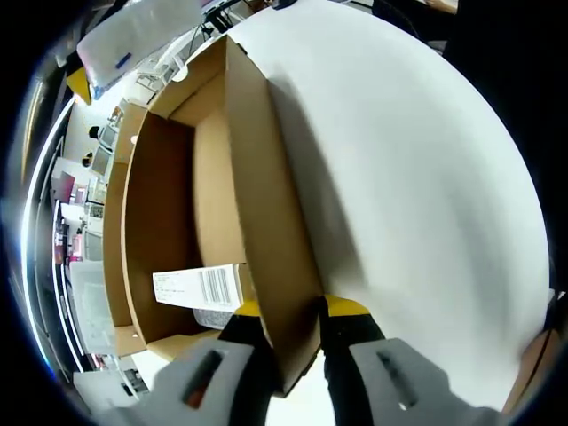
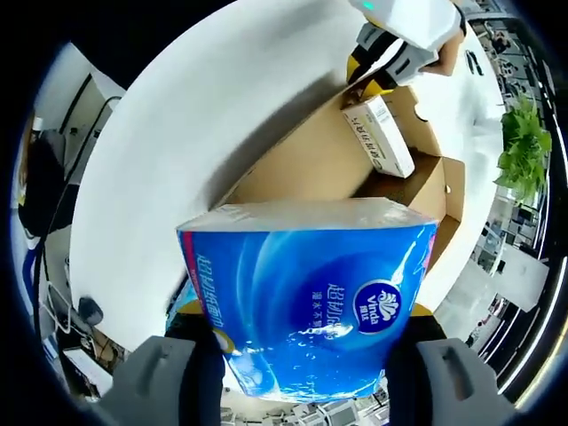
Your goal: Operate the shoe box by opening the lid, removing the specified soft item, and placing it in the target area until the item is outside and the box remains undamaged.
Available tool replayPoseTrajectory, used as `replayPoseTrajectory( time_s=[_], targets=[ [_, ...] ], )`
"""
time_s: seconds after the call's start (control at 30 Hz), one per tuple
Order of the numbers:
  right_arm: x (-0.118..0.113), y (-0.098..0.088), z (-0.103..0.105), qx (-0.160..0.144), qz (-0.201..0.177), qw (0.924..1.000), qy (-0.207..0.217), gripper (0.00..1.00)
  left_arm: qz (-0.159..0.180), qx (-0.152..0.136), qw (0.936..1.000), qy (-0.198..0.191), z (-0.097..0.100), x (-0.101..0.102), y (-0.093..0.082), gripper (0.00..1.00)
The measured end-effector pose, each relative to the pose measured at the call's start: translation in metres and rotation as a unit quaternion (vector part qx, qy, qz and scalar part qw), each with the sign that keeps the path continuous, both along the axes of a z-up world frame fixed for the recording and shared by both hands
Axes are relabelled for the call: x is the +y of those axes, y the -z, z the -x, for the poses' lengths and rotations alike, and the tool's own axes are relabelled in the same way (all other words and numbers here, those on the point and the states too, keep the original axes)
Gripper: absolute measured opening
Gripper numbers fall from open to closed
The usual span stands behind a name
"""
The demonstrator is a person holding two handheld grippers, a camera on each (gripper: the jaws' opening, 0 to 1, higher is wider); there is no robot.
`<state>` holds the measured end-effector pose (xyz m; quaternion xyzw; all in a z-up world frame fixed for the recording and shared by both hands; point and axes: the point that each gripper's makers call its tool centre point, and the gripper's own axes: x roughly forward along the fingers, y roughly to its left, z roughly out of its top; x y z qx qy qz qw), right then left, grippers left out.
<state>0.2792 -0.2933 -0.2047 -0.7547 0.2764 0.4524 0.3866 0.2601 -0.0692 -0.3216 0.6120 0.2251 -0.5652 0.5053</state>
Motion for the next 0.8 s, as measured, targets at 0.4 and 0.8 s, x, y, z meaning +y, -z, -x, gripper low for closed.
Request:
replayPoseTrajectory(
  time_s=[0.4,0.8],
  targets=[
    [-0.013,-0.007,0.007,-0.013,-0.017,0.9991,0.036,0.74,0.0,0.0,1.0,0.0,0.0,0.0,0.0,0.17],
    [-0.027,-0.007,0.019,-0.014,-0.019,0.9975,0.067,0.73,0.001,-0.001,1.0,0.0,-0.001,0.001,0.0,0.17]
  ],
)
